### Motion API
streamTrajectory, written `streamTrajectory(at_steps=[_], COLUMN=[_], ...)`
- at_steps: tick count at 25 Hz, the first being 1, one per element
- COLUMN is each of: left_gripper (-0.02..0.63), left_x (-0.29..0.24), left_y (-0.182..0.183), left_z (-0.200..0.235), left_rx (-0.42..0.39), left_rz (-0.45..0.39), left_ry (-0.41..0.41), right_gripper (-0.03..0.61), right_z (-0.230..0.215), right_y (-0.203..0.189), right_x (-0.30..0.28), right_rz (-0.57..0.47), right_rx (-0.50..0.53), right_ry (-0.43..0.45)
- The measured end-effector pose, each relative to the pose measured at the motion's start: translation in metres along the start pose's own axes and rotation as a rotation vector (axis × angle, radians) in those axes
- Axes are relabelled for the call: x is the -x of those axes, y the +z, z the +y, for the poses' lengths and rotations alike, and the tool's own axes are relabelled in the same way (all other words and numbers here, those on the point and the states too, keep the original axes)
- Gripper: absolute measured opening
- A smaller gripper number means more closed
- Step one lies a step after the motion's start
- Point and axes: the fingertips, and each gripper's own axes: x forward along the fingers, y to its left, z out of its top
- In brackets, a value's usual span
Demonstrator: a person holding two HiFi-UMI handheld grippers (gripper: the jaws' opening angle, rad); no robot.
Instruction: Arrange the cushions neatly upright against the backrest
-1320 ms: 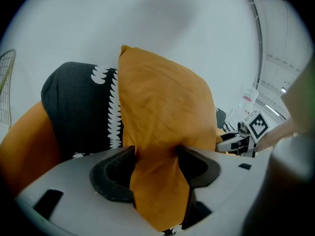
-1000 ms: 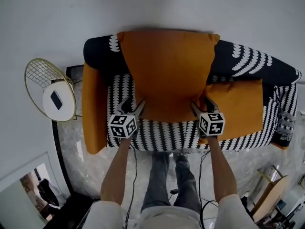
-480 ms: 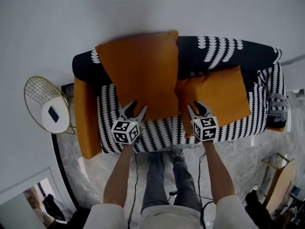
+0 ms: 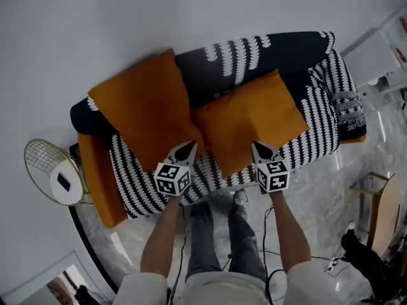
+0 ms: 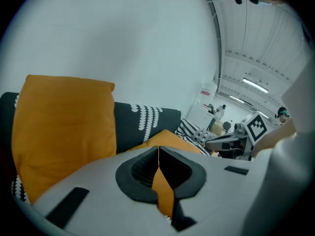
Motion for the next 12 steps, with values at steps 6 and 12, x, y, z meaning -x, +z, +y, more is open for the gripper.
streamTrajectory(at_steps=[6, 12], left_gripper=[0.031, 0.031], left_x=[-0.036, -0.083], left_y=[-0.001, -0.004], left_z=[-0.038, -0.039], left_rx=[-0.059, -0.095], left_rz=[0.059, 0.113], left_ry=[-0.073, -0.113], right_gripper=[0.029, 0.029], right_z=[-0.039, -0.068], right_y=[-0.026, -0.053], right_x=[0.018, 0.008], right_rz=[0.010, 0.042], right_rx=[-0.088, -0.155], right_ry=[-0.048, -0.092])
